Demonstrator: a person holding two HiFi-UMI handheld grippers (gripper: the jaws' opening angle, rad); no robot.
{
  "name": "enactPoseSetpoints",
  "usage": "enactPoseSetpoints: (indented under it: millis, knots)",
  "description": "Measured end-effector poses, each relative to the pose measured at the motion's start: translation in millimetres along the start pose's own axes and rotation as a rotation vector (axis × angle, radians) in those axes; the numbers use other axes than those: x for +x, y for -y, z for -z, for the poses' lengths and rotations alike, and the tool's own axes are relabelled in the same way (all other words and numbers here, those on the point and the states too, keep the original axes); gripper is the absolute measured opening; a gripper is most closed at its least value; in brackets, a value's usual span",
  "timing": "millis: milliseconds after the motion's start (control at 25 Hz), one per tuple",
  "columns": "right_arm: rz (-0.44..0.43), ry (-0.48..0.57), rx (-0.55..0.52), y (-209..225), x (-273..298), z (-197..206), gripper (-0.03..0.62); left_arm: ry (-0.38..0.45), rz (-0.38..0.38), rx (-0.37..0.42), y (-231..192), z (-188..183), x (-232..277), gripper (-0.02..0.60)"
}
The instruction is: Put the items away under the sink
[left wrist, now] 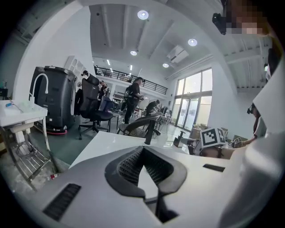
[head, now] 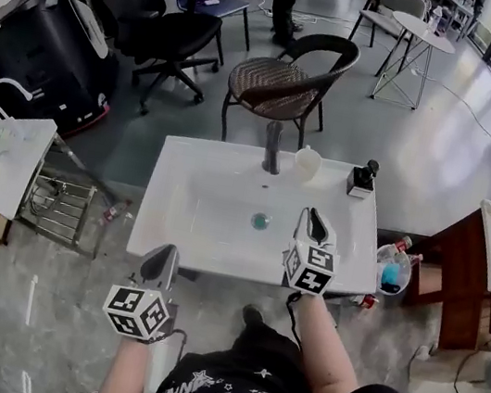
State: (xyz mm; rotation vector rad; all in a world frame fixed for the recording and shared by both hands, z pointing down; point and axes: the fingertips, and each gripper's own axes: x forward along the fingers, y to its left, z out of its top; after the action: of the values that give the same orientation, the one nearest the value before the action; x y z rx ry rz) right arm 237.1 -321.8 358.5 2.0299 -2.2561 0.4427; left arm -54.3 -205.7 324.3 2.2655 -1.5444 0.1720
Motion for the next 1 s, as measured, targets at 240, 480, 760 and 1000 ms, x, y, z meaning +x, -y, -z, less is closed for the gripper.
enactPoseSetpoints:
  millis: [240, 480, 760, 1000]
  knots:
    - [-0.066, -0.073, -0.024, 17, 73, 2, 0.209, 0.068, -0.068, 0.068, 0, -40, 56, 0.009]
    - [-0.119, -0.128, -0.111, 33, 122, 22, 0.390, 0.052, -0.105, 0.038, -4, -41, 98, 0.009]
    - [-0.135, -0.124, -0.174, 37, 159, 26, 0.431, -0.004, -0.101, 0.018, -3, -28, 135, 0.009]
    - [-0.135, -0.090, -0.218, 38, 185, 16, 0.430, -0.031, -0.100, 0.017, -7, -27, 160, 0.009]
